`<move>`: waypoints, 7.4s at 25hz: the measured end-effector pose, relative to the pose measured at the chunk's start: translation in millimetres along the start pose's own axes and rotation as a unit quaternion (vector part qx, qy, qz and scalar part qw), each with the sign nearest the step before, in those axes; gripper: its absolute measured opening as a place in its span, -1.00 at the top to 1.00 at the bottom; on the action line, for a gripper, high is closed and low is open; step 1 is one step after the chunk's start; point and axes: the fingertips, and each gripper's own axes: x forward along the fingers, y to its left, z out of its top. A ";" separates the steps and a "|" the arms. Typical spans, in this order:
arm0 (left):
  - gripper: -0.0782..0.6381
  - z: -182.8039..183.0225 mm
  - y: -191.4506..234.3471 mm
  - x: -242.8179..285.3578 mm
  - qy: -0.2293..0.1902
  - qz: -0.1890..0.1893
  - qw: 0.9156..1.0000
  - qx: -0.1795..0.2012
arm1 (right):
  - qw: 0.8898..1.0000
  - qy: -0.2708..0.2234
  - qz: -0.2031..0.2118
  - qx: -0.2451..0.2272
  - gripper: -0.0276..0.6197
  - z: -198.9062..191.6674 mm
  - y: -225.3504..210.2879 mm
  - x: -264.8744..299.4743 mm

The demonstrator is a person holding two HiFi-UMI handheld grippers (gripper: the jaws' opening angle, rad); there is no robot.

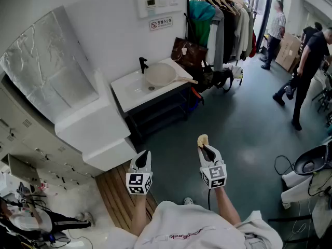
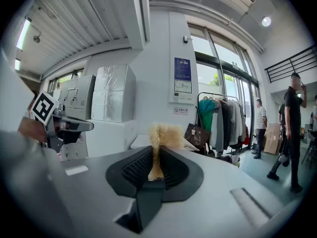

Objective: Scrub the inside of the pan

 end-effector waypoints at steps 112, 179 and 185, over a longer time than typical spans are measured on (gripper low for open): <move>0.78 32.5 192.5 364.0 0.012 -0.061 0.998 0.016 | 0.999 0.036 -0.026 0.006 0.74 35.0 -100.4 377.0; 0.78 70.1 336.3 694.6 0.056 0.010 0.998 -0.019 | 0.995 0.059 0.086 -0.009 0.74 90.2 -244.8 746.1; 0.78 57.6 360.2 699.2 0.068 0.001 0.997 -0.030 | 0.995 0.063 0.082 -0.007 0.74 92.5 -228.3 772.1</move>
